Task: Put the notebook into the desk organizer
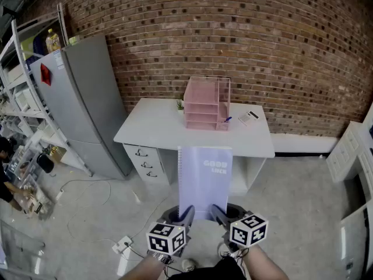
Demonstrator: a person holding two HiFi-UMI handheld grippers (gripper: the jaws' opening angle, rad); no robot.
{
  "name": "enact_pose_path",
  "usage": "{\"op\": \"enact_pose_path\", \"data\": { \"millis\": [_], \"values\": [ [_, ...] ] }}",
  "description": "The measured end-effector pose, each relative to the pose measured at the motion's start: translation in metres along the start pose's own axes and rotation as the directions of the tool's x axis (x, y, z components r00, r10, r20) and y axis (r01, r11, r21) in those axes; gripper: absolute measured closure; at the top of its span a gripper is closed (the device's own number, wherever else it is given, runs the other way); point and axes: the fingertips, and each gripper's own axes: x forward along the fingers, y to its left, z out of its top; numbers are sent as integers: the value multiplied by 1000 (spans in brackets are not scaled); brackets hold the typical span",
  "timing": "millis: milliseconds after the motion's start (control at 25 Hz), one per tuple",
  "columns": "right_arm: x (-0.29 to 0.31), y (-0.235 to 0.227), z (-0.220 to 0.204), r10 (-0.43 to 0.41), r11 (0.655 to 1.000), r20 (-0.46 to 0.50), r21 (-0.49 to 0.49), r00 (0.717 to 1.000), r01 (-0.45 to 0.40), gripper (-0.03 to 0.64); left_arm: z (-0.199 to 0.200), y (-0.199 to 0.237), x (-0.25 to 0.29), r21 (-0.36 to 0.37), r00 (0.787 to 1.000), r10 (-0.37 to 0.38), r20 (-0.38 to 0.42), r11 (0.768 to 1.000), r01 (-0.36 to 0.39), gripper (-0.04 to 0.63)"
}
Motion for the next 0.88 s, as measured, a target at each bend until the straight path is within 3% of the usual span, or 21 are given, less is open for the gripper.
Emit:
{"op": "enact_pose_path", "data": {
  "millis": [880],
  "values": [
    [30,-11,1,-22,1000,-18,-7,1000,21,561,3,28,18,-12,1000,-14,-9,1000,14,529]
  ]
}}
